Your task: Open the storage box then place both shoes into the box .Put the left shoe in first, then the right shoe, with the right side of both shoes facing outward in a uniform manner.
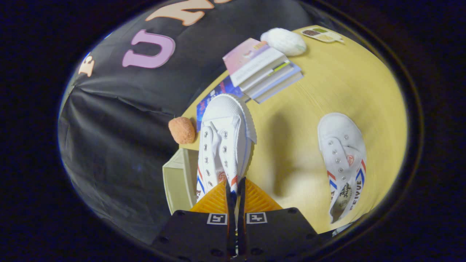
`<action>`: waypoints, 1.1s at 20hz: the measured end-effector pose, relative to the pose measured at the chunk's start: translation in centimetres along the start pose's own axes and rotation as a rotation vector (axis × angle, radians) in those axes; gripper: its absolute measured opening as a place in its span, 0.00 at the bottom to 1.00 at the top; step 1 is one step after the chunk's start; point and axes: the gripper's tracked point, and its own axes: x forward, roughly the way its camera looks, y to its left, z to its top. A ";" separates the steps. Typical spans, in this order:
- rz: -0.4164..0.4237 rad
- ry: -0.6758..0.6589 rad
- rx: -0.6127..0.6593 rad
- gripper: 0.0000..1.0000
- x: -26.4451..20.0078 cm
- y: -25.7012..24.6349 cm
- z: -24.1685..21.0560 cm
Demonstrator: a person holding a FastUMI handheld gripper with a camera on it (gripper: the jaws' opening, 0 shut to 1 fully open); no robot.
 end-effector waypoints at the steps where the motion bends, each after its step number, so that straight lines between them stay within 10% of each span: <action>1: 0.019 -0.017 -0.035 0.05 -0.6 1.8 0.3; 9: 0.154 0.056 -0.217 0.05 0.9 13.4 -5.2; 22: -0.020 0.238 -0.337 0.05 11.3 12.1 -15.1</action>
